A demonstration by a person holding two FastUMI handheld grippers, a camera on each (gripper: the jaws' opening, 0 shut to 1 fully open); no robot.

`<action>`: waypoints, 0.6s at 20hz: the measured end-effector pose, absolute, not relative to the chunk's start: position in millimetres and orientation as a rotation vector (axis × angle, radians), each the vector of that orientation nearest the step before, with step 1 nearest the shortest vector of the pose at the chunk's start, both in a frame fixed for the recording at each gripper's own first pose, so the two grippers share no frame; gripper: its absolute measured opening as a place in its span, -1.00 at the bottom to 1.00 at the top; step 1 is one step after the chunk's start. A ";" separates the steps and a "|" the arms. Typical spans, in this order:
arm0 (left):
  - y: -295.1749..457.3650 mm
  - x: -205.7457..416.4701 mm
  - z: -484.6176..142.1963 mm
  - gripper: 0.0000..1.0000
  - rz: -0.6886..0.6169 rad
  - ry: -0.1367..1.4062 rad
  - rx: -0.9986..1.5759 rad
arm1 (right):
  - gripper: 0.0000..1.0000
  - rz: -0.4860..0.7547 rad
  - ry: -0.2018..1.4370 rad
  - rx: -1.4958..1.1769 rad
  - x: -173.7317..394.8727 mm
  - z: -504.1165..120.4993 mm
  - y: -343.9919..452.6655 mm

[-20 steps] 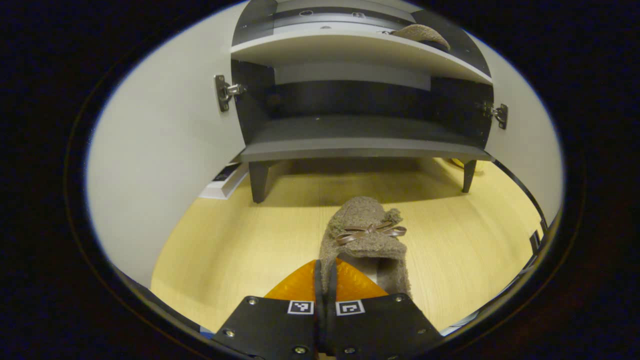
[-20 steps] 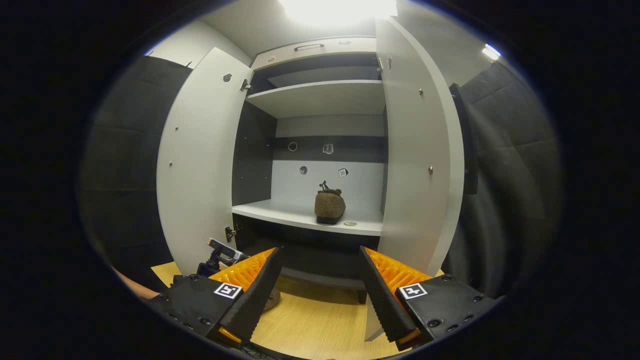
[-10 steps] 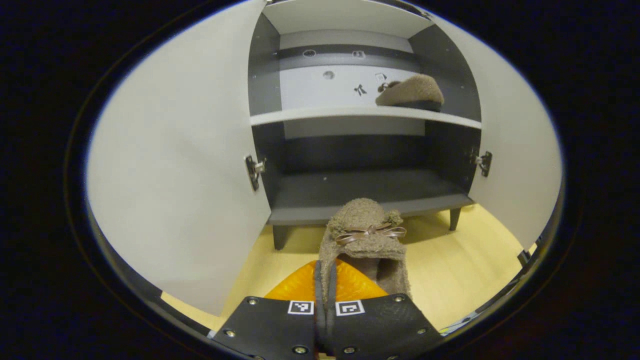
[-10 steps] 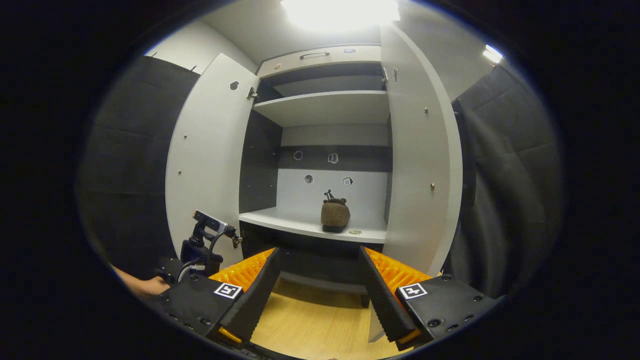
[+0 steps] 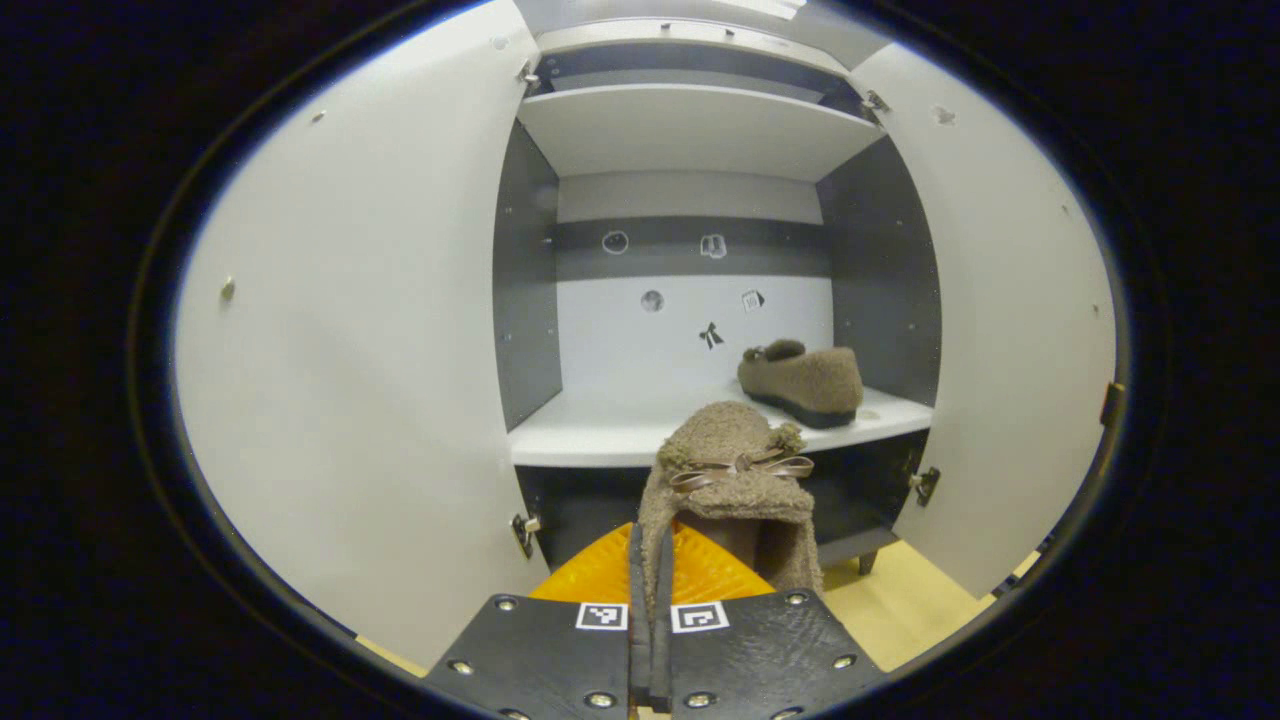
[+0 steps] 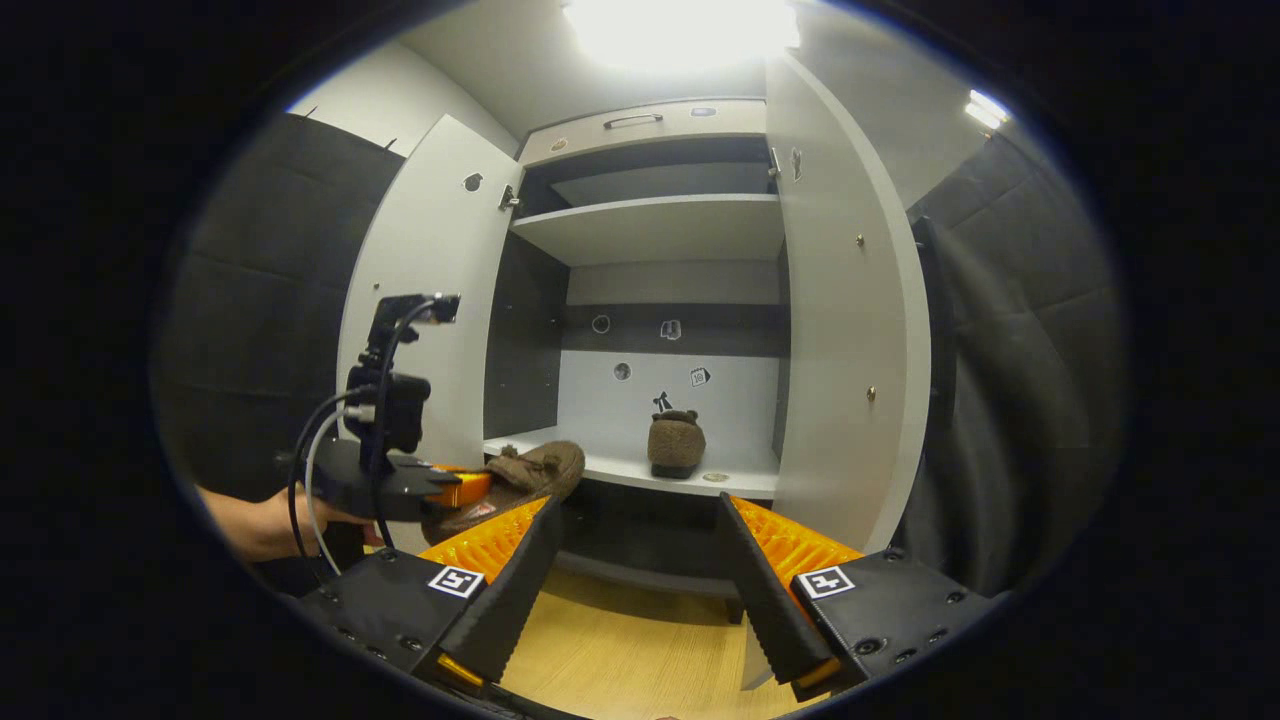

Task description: Grab one shoe with the right hand and put it into the shoe cabinet, grab the other shoe with the left hand and put it into the shoe cabinet; then close the right door with the right hand and the left door with the left hand.

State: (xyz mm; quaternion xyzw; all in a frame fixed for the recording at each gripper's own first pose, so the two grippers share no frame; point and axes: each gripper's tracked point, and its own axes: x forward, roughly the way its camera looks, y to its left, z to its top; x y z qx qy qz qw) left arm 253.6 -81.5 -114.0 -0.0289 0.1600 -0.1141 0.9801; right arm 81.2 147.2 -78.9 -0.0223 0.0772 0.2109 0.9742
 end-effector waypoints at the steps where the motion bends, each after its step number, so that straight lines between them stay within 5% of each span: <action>1: -80.7 265.0 -103.0 -0.99 -0.225 0.306 -0.071 | 0.96 0.427 0.156 -0.044 79.7 -79.8 147.9; 7: -78.7 339.2 -77.5 -0.99 -0.196 0.253 -0.156 | 0.94 0.423 0.183 -0.037 79.5 -94.0 149.6; 8: -79.1 350.2 -78.9 -0.85 -0.190 0.251 -0.171 | 0.94 0.420 0.192 -0.038 81.4 -97.4 149.2; 9: -80.5 364.2 -76.7 -0.99 -0.187 0.245 -0.180 | 0.96 0.419 0.199 -0.038 80.6 -99.5 149.1; 12: -86.7 403.5 -75.1 -0.99 -0.185 0.241 -0.191 | 0.96 0.418 0.215 -0.029 83.1 -105.1 151.2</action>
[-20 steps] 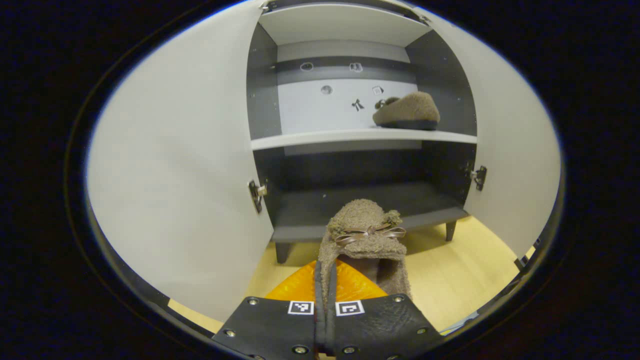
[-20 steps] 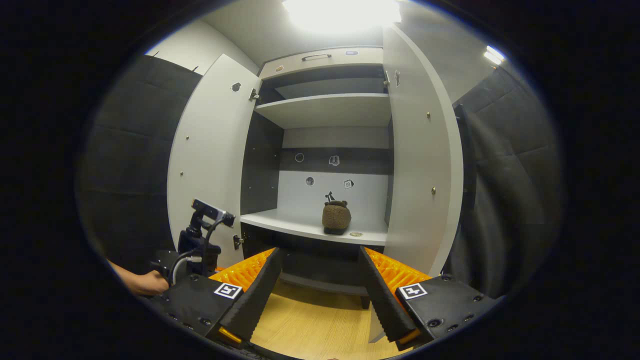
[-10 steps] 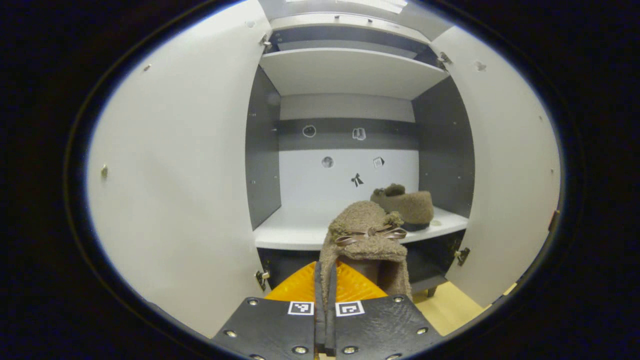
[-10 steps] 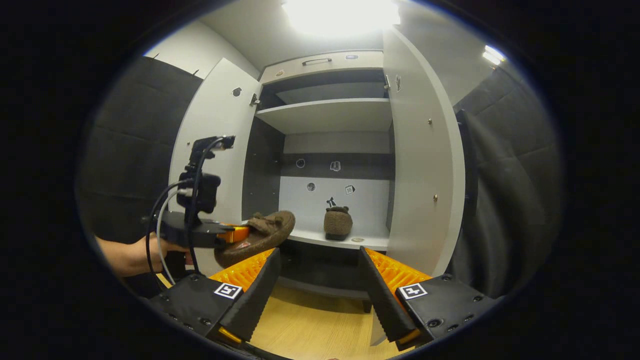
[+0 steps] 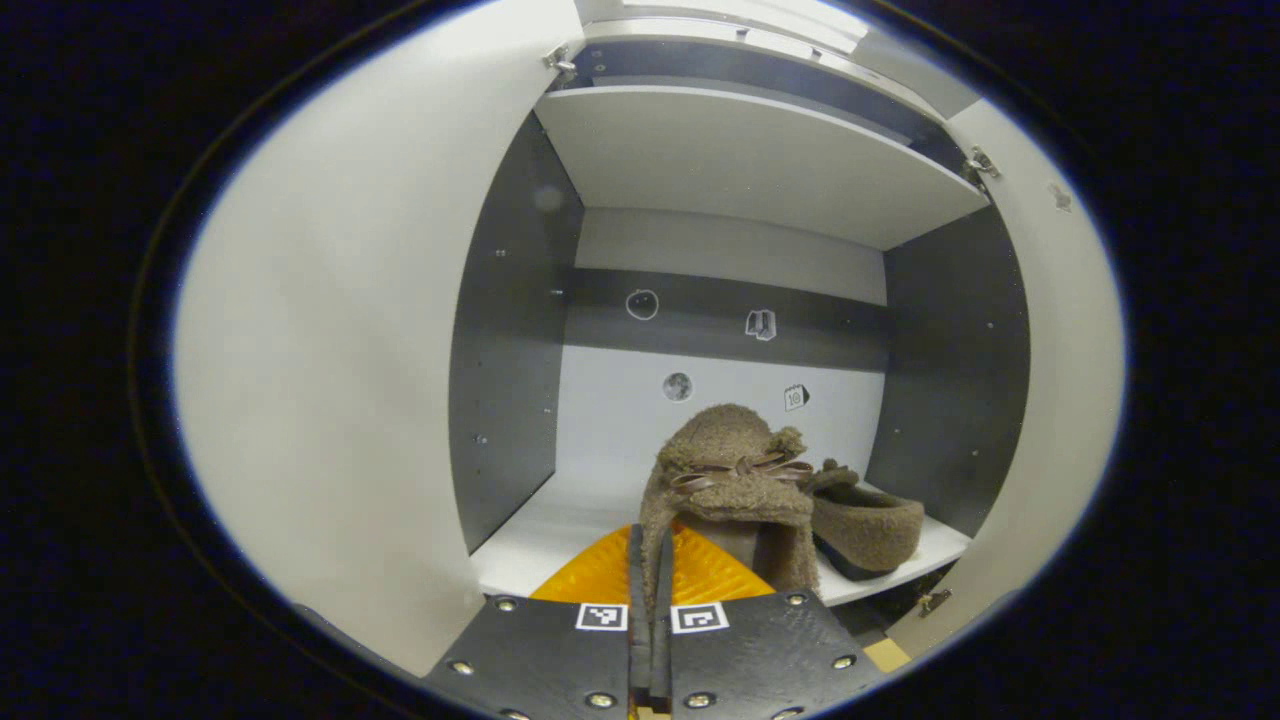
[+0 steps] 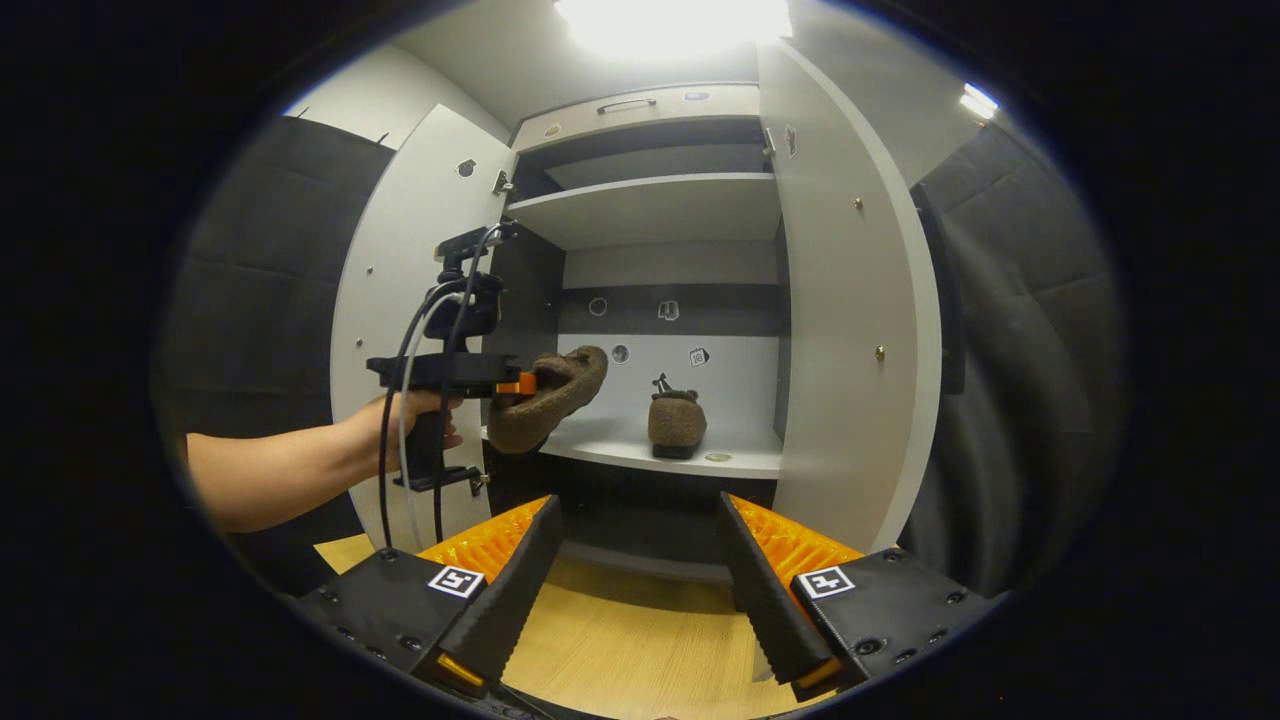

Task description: Grab one shoe with the right hand and put it into the shoe cabinet, grab the other shoe with the left hand and put it into the shoe cabinet; then close the right door with the right hand and the left door with the left hand.

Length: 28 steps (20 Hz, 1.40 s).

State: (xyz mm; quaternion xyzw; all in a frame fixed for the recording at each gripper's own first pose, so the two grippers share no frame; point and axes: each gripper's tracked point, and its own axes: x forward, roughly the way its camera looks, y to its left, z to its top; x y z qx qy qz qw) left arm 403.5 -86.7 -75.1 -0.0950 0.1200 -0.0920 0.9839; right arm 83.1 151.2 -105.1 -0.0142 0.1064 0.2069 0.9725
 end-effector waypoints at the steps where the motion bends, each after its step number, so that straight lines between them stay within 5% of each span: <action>1: -88.4 418.2 -76.9 -0.85 -0.181 0.250 -0.197 | 0.96 0.422 0.222 -0.025 84.0 -108.2 153.8; 2: -88.6 429.9 -78.7 -0.99 -0.172 0.259 -0.201 | 0.94 0.427 0.233 -0.022 84.7 -111.7 156.3; 8: -101.6 495.7 -113.1 -0.98 -0.167 0.364 -0.205 | 0.96 0.428 0.265 -0.025 92.0 -130.0 160.7; 10: -101.1 503.6 -131.0 -0.85 -0.157 0.431 -0.200 | 0.96 0.420 0.279 -0.015 96.6 -134.4 161.6; 15: -108.9 503.9 -137.4 -0.93 -0.236 0.514 -0.157 | 0.96 0.415 0.305 -0.016 105.4 -144.8 163.2; 18: -114.2 500.9 -126.6 -0.65 -0.277 0.512 -0.186 | 0.96 0.430 0.314 -0.007 103.5 -145.9 166.4; 22: -106.3 472.0 -106.2 0.96 -0.276 0.511 -0.146 | 0.96 0.439 0.289 -0.014 98.1 -135.8 165.4; 28: -98.9 408.9 -42.8 1.00 -0.268 0.353 -0.074 | 0.96 0.423 0.240 -0.019 81.1 -114.4 156.2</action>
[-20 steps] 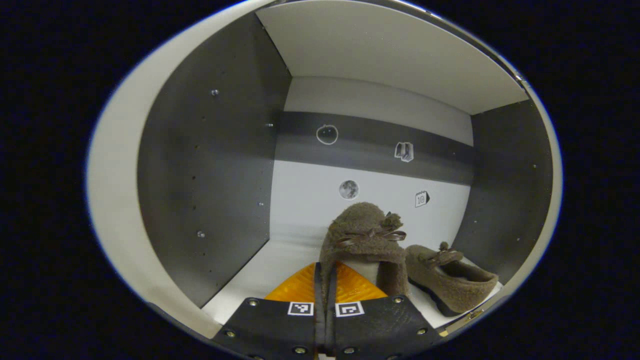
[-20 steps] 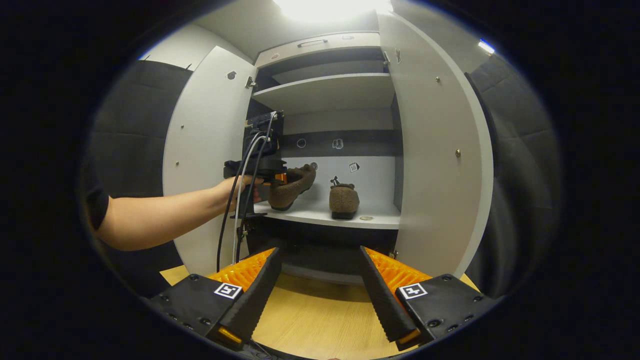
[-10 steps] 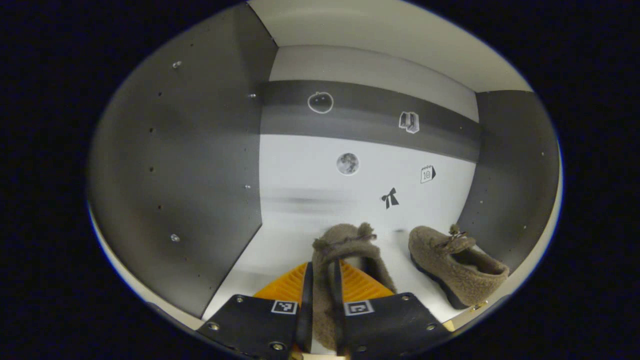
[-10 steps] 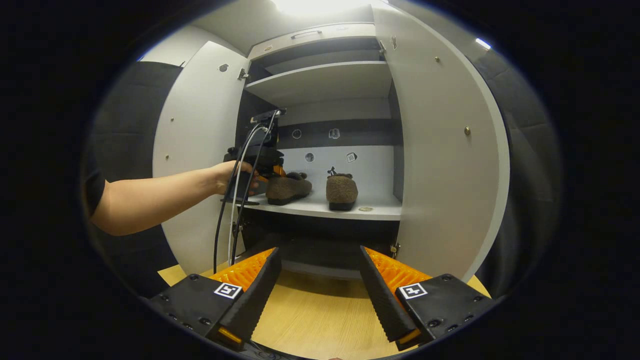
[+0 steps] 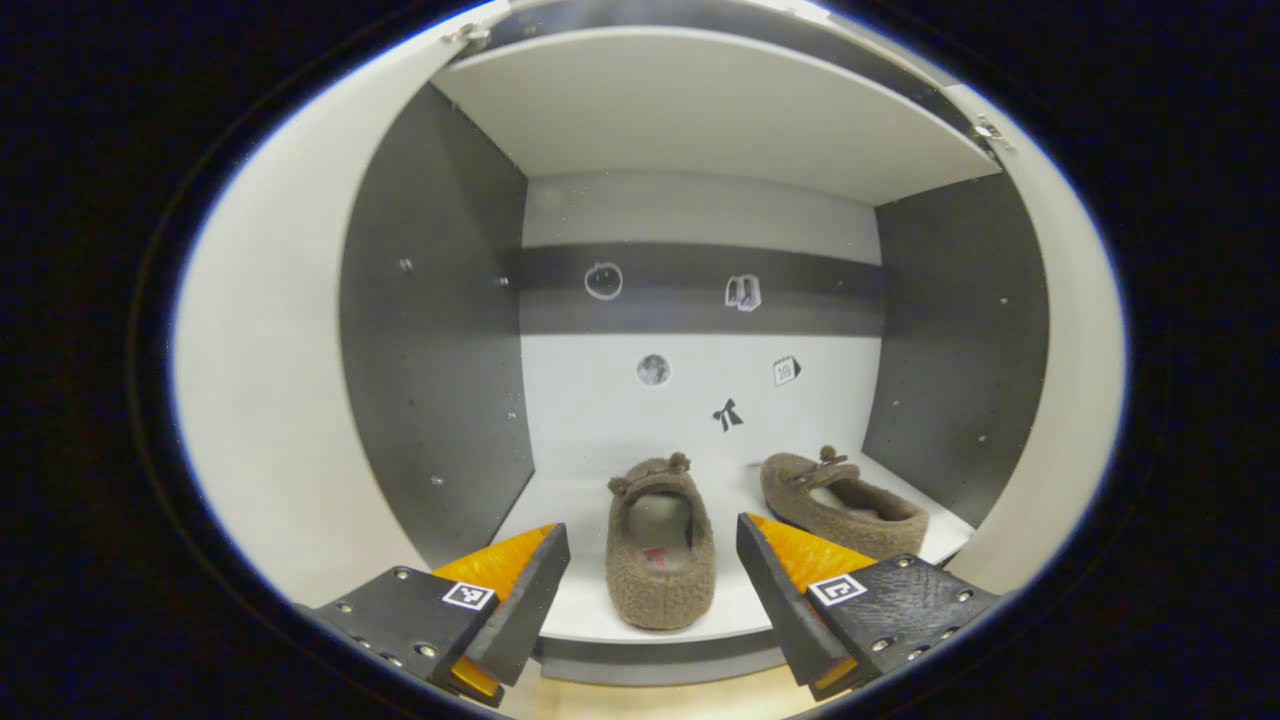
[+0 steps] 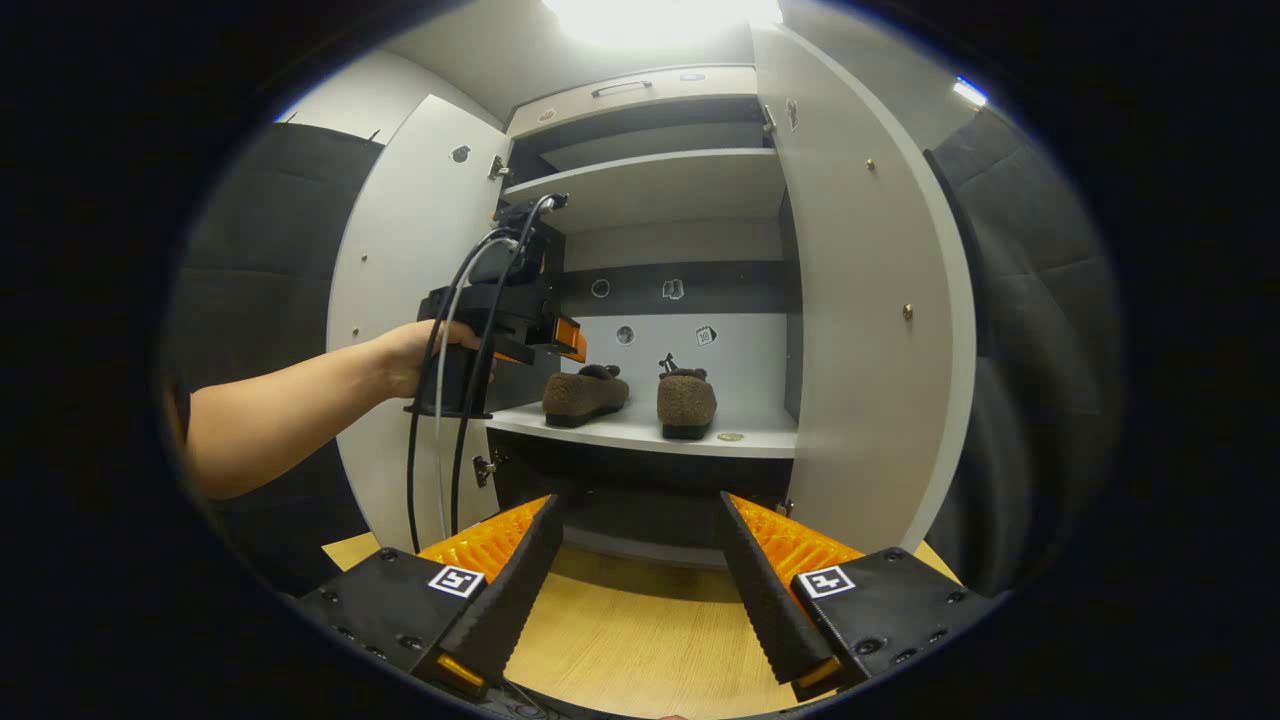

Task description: Grab one shoe with the right hand and put it into the shoe cabinet, grab the other shoe with the left hand and put it into the shoe cabinet; then close the right door with the right hand and the left door with the left hand.

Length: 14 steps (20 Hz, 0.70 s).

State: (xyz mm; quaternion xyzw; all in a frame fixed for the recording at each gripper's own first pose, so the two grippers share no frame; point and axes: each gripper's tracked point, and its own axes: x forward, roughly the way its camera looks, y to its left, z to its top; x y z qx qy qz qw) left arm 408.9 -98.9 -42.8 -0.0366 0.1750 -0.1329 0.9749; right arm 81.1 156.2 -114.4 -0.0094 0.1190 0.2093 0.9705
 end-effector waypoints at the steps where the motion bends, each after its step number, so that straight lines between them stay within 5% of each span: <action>1: -96.9 396.6 -33.8 1.00 -0.269 0.333 -0.075 | 0.96 0.418 0.228 -0.022 77.9 -109.5 153.7; 14: -42.8 240.6 5.3 1.00 -0.264 0.230 -0.113 | 0.94 0.413 0.172 0.002 43.6 -61.5 142.4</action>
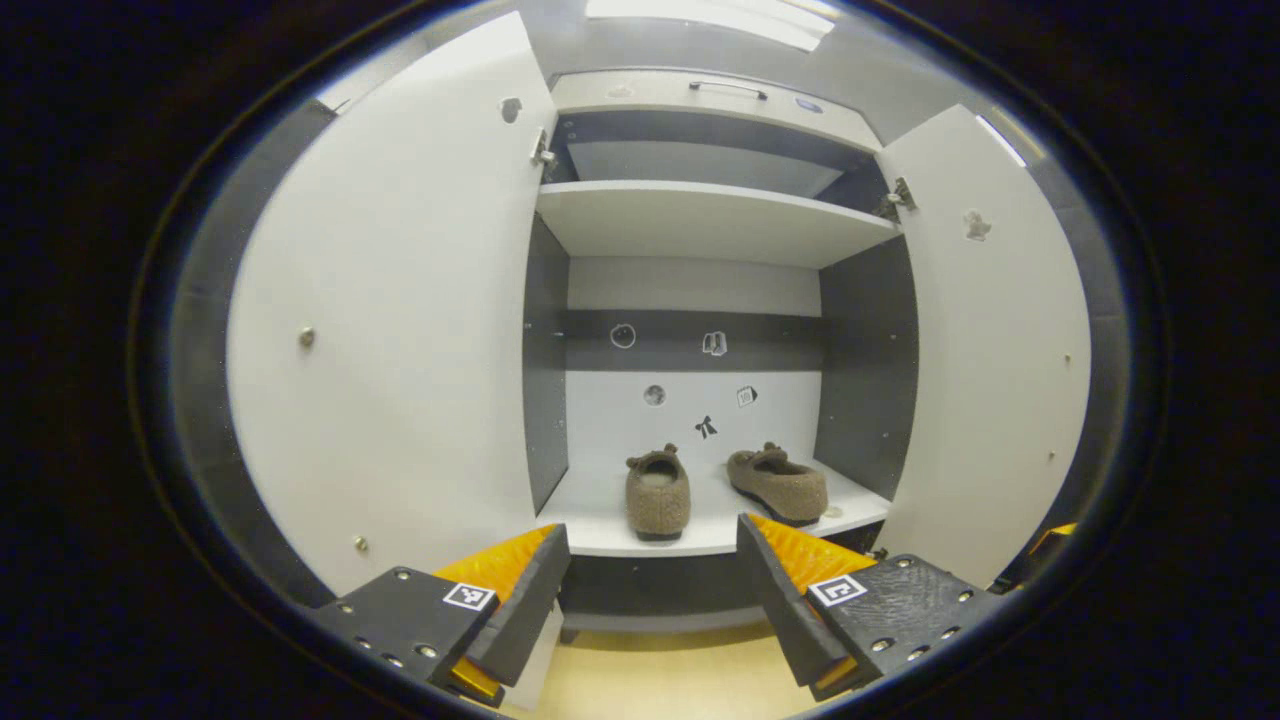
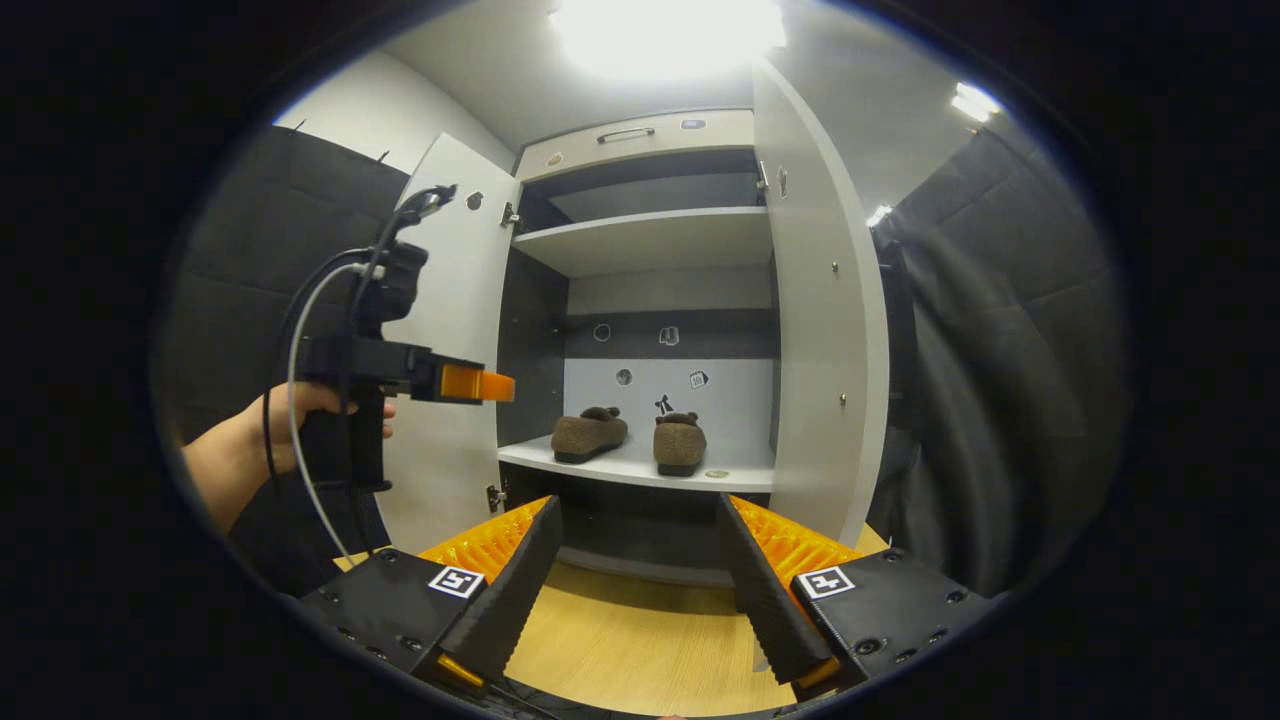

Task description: Grab one shoe with the right hand and put it into the shoe cabinet, grab the other shoe with the left hand and put it into the shoe cabinet; then close the right door with the right hand and the left door with the left hand.

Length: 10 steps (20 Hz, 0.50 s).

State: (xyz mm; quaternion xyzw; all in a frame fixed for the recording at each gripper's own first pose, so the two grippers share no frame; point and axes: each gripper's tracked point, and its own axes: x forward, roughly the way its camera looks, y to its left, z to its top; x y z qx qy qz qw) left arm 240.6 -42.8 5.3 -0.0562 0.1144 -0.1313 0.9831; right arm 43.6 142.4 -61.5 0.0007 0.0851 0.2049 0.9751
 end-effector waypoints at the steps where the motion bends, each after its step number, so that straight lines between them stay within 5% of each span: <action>1: -38.3 227.6 9.0 1.00 -0.266 0.218 -0.116 | 0.94 0.413 0.180 0.012 41.8 -60.0 142.7; 10: 5.0 137.3 10.8 1.00 -0.231 0.197 -0.111 | 0.95 0.402 0.221 0.074 33.4 -52.5 141.1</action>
